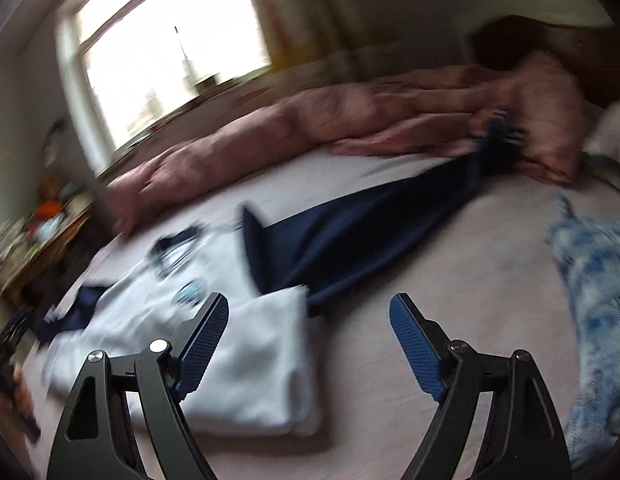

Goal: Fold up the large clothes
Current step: 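Grasp the navy sleeve cuff with the right tool and lift it, then carry the navy sleeve across the jacket body with the right tool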

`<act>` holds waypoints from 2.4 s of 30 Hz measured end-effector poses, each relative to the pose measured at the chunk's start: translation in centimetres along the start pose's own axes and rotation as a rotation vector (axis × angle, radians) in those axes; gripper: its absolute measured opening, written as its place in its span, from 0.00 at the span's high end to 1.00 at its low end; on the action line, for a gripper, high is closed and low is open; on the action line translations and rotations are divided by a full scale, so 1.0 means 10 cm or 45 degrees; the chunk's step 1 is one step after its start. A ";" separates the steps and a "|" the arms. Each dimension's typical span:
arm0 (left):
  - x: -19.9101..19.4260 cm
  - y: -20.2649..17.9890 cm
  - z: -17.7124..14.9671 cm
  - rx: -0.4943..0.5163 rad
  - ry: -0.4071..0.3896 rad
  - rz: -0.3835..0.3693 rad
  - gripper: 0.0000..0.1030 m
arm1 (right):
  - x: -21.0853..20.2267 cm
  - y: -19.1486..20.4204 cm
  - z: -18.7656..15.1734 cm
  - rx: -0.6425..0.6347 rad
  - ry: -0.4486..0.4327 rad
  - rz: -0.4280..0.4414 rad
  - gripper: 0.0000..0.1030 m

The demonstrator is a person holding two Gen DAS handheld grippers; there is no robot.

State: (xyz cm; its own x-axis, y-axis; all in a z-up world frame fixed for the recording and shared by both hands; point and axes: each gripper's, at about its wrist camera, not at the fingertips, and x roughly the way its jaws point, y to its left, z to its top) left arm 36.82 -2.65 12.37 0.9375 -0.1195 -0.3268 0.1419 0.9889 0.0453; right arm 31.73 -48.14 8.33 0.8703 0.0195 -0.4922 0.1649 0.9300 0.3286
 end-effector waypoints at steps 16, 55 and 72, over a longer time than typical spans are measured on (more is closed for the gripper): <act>0.75 0.09 -0.69 -0.217 0.208 0.038 0.02 | 1.61 -1.35 0.51 0.452 0.051 -0.183 0.19; 0.89 0.24 -0.76 -0.355 0.308 -0.011 0.03 | 1.60 2.29 -0.22 -0.402 0.362 0.179 0.89; 0.90 0.25 -0.75 -0.349 0.313 -0.011 0.03 | 1.30 0.24 0.69 0.155 0.164 -0.098 0.31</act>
State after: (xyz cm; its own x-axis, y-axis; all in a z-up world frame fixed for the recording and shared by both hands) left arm 43.19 -0.57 2.43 0.8277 -0.1362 -0.5444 0.0280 0.9789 -0.2024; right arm 46.63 -48.24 8.30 0.7877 0.0037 -0.6161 0.2909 0.8792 0.3773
